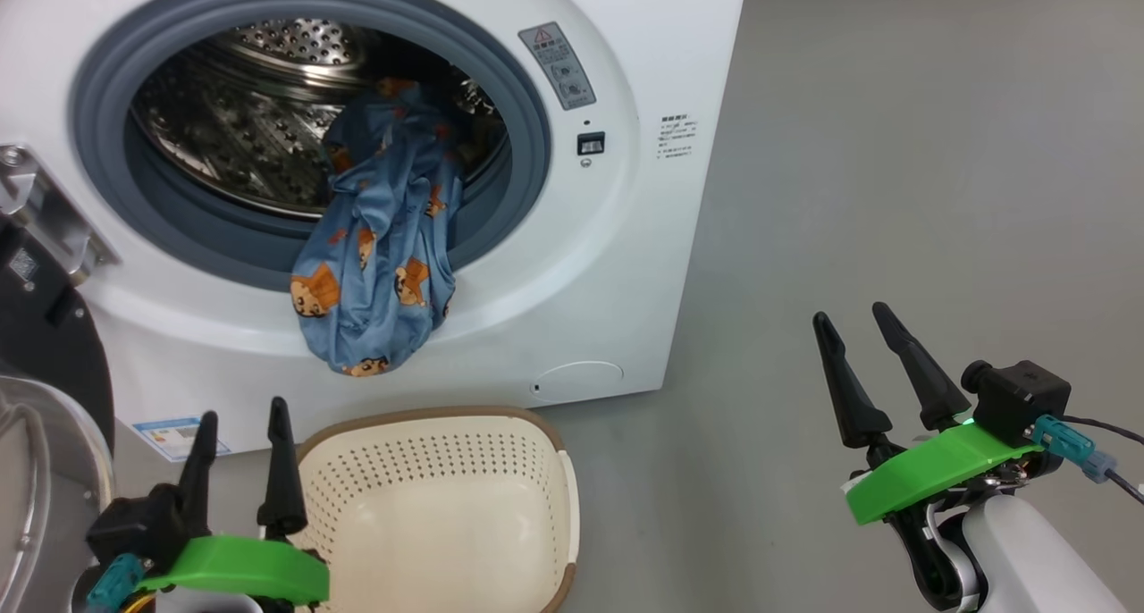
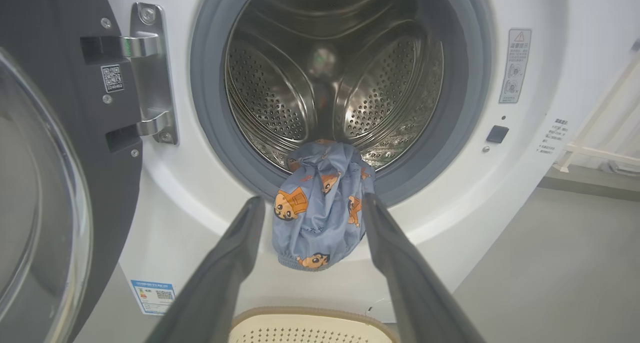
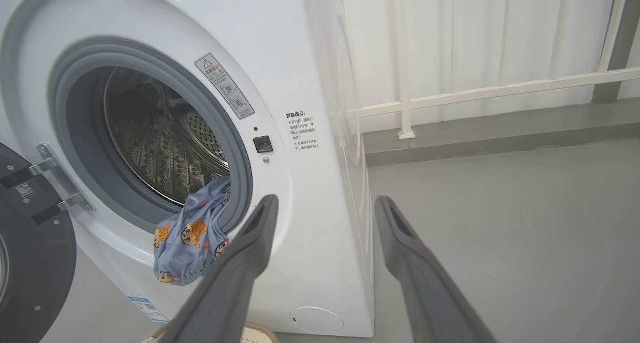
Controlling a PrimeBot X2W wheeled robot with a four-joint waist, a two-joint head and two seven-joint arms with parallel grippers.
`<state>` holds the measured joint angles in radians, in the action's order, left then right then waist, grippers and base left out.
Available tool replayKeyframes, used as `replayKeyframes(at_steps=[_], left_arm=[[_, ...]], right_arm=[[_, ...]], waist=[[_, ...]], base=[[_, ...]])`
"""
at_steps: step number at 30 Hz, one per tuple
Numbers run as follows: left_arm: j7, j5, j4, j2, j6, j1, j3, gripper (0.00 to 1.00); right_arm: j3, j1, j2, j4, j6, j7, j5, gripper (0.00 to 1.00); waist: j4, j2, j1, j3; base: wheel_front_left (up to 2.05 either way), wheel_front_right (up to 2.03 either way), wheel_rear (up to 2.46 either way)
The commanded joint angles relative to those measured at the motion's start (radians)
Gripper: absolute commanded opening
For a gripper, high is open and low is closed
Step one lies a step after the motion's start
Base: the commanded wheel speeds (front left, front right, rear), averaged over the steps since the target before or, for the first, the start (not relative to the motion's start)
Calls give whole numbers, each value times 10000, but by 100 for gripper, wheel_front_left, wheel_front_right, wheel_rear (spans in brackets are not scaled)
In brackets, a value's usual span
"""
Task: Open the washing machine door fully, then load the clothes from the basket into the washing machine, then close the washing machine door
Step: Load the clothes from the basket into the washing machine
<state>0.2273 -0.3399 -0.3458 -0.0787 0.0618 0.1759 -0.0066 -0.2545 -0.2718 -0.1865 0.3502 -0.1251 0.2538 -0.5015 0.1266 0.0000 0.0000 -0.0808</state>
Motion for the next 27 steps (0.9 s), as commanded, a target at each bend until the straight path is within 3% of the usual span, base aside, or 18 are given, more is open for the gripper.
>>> replayKeyframes(at_steps=[1, 15, 27], left_arm=[[-103, -117, 117, -178, 40, 192, 232, 100], [-635, -304, -1474, -672, 356, 1679, -118, 100], [-830, -370, -4349, -1207, 566, 4234, -510, 100]], right_arm=[[-186, -145, -50, -269, -56, 80, 45, 100], [-108, -471, 135, -502, -56, 80, 145, 100], [63, -933, 392, -752, -56, 80, 326, 100]], waist=[[105, 0, 0, -138], [824, 0, 0, -1410], [1353, 0, 0, -2774]], base=[[0, 0, 0], [0, 0, 0], [0, 0, 0]])
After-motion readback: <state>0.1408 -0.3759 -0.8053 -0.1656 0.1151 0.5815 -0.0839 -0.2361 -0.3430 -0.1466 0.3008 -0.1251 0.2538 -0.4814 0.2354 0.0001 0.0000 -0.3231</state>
